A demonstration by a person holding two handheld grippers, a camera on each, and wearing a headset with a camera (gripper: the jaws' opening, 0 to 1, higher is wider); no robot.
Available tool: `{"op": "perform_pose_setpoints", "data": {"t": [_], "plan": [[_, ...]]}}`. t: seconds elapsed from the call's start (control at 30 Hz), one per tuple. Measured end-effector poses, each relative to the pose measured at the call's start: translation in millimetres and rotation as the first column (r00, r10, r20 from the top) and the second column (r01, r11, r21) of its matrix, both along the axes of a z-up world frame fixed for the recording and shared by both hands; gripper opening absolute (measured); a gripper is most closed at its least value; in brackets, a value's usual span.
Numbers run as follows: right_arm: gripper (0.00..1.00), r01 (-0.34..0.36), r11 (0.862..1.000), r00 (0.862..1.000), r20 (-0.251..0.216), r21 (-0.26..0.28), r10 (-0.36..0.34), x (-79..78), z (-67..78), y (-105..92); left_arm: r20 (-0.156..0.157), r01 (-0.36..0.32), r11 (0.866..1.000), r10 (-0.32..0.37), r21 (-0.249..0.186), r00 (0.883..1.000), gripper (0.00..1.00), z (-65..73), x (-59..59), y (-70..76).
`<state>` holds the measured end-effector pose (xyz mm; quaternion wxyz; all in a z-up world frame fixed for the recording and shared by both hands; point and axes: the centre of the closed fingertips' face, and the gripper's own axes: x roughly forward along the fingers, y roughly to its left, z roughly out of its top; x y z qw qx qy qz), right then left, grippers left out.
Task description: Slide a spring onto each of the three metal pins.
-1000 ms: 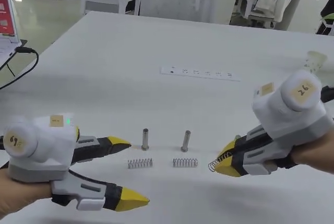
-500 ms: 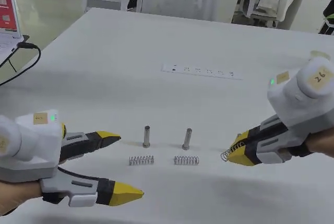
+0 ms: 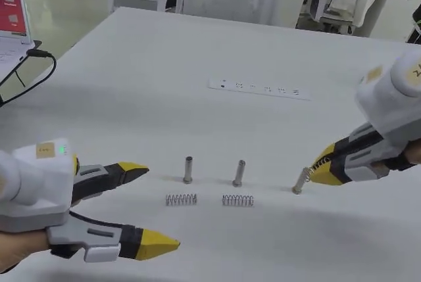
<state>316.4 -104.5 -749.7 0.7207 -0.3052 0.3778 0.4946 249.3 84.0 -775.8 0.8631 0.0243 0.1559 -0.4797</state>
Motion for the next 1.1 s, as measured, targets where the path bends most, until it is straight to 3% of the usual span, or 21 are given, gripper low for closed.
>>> {"op": "perform_pose_setpoints", "data": {"t": [0.23, 0.33, 0.6, 0.77, 1.1], "plan": [[0.09, 0.011, 0.998, 1.000, -0.004, -0.058, -0.011, 19.7, -6.1, -11.9, 0.019, 0.007, 1.000, -0.007, 0.020, 1.000, 0.82, -0.7, -0.7, -0.6], [0.09, 0.011, 0.995, 1.000, -0.001, -0.097, -0.011, 27.4, -11.4, -16.5, 0.037, 0.014, 0.999, -0.016, 0.050, 0.999, 0.81, -2.5, -0.2, -0.8], [0.09, -0.003, 0.993, 1.000, -0.023, -0.122, 0.000, 35.3, -20.2, -14.6, 0.077, 0.032, 0.994, -0.041, 0.108, 0.996, 0.79, -5.1, -0.5, -1.9], [0.09, -0.010, 0.988, 0.999, -0.038, -0.154, 0.004, 39.1, -28.1, -17.4, 0.085, 0.031, 0.992, -0.042, 0.126, 0.996, 0.79, -5.5, 1.4, -1.4], [0.09, -0.009, 0.987, 0.998, -0.063, -0.160, -0.001, 42.6, -33.7, -18.7, 0.100, 0.047, 0.984, -0.065, 0.172, 0.993, 0.77, -9.3, 0.4, -3.7]]}}
